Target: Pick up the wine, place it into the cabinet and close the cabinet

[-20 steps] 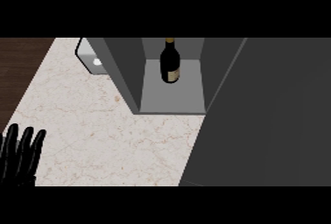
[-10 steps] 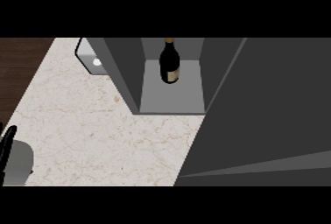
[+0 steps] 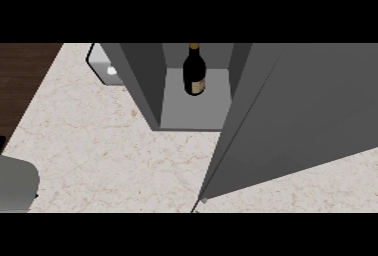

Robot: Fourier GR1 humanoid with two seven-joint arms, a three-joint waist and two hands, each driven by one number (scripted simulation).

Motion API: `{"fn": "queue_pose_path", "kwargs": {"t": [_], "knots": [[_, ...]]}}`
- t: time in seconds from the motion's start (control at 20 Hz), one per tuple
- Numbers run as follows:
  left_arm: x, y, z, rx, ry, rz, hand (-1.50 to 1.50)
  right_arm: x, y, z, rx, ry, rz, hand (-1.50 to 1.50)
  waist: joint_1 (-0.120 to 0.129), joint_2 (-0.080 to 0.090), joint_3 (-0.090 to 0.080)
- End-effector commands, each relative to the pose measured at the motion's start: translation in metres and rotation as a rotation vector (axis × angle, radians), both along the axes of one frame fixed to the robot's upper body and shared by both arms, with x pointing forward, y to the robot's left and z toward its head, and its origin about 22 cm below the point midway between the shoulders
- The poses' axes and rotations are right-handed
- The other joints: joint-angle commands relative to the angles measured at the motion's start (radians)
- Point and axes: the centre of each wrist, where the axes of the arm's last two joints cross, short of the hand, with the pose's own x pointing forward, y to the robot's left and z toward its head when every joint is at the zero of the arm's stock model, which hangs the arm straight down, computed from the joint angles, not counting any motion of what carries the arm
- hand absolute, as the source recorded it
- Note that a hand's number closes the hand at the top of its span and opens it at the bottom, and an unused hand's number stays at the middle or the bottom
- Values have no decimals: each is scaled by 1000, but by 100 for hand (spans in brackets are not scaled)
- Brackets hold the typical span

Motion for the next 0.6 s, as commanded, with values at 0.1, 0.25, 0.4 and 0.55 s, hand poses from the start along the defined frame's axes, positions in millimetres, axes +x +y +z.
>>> {"fn": "queue_pose_path", "kwargs": {"t": [0.1, 0.25, 0.4, 0.55], "knots": [[7, 5, 0, -21, 14, -15, -150, -6, 42, 11, 24, -100, 51, 150, 4, 5, 0], [5, 4, 7, -51, 5, -53, -150, 13, 55, 9, 7, -128, 28, 150, 25, 8, 0], [14, -6, 12, -49, 5, -53, -150, 9, 55, 22, -2, -99, 71, 150, 13, 8, 1], [20, -7, 6, -53, 0, -58, -150, 25, 61, 30, 24, -82, 62, 150, 29, 14, -1]]}}
